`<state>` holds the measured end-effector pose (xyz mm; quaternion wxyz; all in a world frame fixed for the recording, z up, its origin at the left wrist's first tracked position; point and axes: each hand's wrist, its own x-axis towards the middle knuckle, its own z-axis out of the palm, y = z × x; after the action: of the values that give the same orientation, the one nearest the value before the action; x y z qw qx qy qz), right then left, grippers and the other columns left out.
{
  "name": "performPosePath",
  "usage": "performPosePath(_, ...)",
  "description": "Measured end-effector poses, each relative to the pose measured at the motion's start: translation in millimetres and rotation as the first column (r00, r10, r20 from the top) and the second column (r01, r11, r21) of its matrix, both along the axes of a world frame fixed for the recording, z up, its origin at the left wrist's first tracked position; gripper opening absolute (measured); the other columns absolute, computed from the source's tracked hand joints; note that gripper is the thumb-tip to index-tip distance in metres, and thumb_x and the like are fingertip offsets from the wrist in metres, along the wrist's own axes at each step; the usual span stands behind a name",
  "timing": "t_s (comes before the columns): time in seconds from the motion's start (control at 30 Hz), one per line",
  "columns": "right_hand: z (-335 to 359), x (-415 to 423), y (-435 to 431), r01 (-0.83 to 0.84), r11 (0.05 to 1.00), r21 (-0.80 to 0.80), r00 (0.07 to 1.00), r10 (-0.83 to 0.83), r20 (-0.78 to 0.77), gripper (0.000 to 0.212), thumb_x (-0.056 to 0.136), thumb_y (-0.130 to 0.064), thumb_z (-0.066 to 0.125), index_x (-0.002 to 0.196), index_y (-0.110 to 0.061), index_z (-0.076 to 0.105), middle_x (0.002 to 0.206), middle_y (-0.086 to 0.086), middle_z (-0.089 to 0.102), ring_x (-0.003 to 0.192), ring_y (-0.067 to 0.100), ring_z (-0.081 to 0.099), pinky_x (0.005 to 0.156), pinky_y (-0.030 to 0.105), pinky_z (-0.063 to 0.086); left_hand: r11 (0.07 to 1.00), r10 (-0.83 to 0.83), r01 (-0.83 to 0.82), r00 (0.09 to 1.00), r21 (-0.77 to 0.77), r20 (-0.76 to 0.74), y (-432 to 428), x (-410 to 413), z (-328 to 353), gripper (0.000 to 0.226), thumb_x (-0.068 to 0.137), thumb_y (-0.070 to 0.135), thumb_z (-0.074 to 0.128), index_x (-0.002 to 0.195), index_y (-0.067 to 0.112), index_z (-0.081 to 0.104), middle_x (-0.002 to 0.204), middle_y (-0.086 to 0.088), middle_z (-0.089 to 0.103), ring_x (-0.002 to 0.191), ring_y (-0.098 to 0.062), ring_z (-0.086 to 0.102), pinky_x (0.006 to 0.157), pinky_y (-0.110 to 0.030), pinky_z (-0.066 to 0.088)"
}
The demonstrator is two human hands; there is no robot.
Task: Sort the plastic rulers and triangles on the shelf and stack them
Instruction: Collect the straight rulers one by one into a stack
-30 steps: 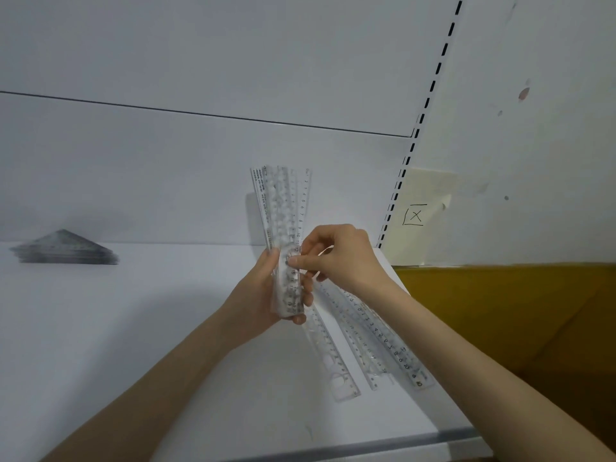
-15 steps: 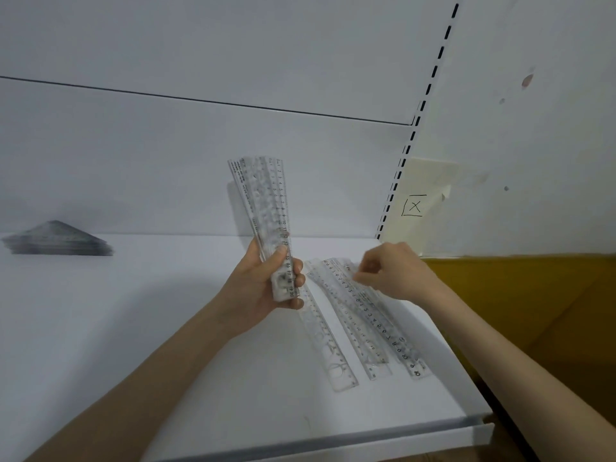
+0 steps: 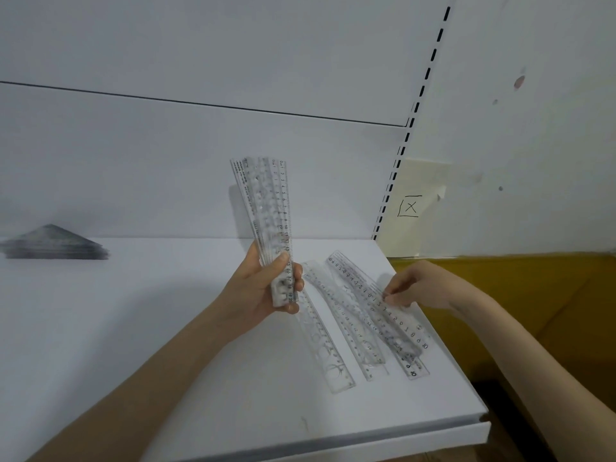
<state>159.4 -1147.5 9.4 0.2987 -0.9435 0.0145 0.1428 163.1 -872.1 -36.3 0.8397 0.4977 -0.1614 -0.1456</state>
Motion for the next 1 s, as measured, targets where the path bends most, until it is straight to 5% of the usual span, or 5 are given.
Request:
performPosePath(0.4,20,-15,12,-0.203,0.804,0.559,0.937,-0.005,0.348,0.012,0.085,0.002,0.066,0.093,-0.004,0.071,0.076,0.002,0.071,0.060,0.012,0.057,0.055,0.020,0.046,1.000,-0.010,0.010,1.000,-0.010,-0.008,-1,-2,2,0.031,0.085,0.024,0.055,0.113,0.028,0.043,0.081,-0.011,0.055,0.067,-0.022,0.056,0.049,-0.030,0.043)
performPosePath(0.6,11,-12,27,-0.304,0.842,0.445,0.883,0.074,0.463,0.068,0.052,-0.050,0.088,0.107,-0.022,0.059,0.089,-0.008,0.060,0.079,0.008,0.055,0.082,0.027,0.050,1.000,0.006,-0.006,1.000,-0.007,-0.014,-1,-3,3,0.027,0.089,0.021,0.051,0.115,0.026,0.042,0.082,-0.012,0.054,0.066,-0.022,0.055,0.048,-0.030,0.043)
performPosePath(0.77,9,-13,42,-0.393,0.614,0.685,0.872,0.012,0.489,0.016,0.091,-0.003,0.059,0.096,-0.007,0.045,0.103,0.012,0.071,0.065,0.019,0.046,0.064,0.024,0.044,1.000,-0.005,0.005,1.000,0.003,-0.010,-1,-2,2,0.027,0.091,0.023,0.054,0.115,0.028,0.044,0.081,-0.012,0.055,0.067,-0.022,0.055,0.049,-0.030,0.043)
performPosePath(0.87,14,-8,43,-0.396,0.551,0.734,0.896,0.058,0.440,0.015,0.084,0.002,0.064,0.092,-0.010,0.064,0.099,0.027,0.064,0.062,0.016,0.048,0.061,0.020,0.045,1.000,-0.013,0.013,1.000,0.007,-0.004,0,-3,2,0.025,0.092,0.022,0.053,0.115,0.029,0.045,0.081,-0.012,0.055,0.067,-0.022,0.055,0.049,-0.029,0.043)
performPosePath(1.0,28,-2,47,-0.291,0.542,0.789,0.920,-0.068,0.386,0.030,0.061,-0.004,0.079,0.088,-0.004,0.066,0.068,0.011,0.065,0.056,0.019,0.054,0.056,0.025,0.047,0.999,-0.031,0.032,0.999,0.018,-0.018,-1,-3,3,0.024,0.091,0.022,0.055,0.113,0.029,0.046,0.082,-0.012,0.053,0.066,-0.022,0.054,0.050,-0.029,0.042)
